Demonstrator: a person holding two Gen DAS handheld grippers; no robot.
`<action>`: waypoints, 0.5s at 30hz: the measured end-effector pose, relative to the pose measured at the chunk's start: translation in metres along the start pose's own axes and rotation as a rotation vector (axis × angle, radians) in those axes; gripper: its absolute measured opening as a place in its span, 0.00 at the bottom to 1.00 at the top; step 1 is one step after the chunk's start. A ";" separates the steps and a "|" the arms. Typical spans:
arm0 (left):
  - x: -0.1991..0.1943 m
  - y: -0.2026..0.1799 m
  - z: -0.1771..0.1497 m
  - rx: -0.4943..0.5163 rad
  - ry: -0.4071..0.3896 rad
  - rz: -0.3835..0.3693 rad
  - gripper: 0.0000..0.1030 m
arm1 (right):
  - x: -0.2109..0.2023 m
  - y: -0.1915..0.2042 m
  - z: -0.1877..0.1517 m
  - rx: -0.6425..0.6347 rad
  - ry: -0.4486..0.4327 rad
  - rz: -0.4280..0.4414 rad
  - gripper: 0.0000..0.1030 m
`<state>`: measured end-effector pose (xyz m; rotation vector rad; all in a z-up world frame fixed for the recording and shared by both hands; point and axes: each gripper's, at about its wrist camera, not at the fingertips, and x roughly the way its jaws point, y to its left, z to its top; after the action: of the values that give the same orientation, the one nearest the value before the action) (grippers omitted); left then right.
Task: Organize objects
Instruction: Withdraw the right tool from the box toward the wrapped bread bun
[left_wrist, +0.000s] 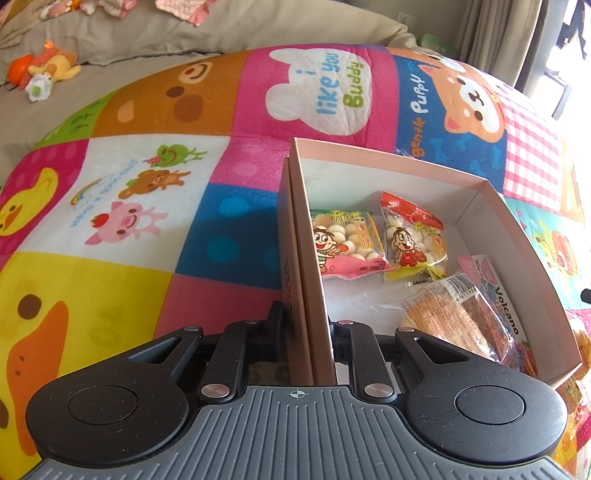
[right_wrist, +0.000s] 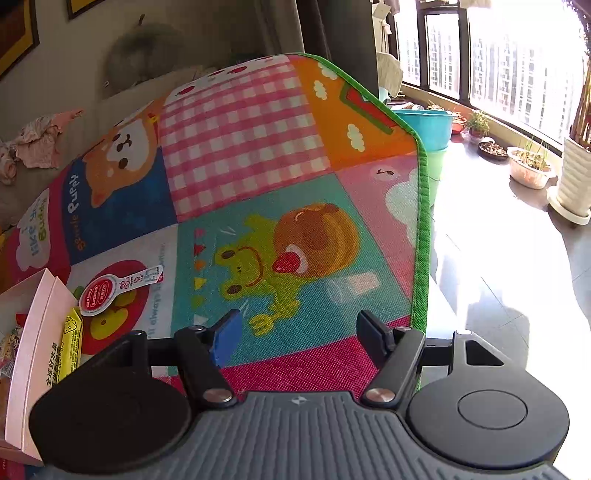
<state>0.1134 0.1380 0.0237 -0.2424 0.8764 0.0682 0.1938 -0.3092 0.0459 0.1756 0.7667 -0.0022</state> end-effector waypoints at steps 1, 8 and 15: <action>-0.001 0.000 0.000 -0.002 0.001 -0.003 0.18 | 0.006 -0.001 -0.003 0.015 0.027 0.012 0.66; -0.001 0.001 -0.001 -0.005 0.000 -0.005 0.18 | 0.008 0.013 -0.023 -0.015 0.080 0.074 0.67; -0.001 0.000 -0.002 -0.003 -0.001 -0.004 0.18 | -0.005 0.029 -0.036 -0.057 0.111 0.147 0.66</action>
<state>0.1118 0.1374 0.0231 -0.2472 0.8749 0.0656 0.1673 -0.2755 0.0288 0.1790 0.8617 0.1701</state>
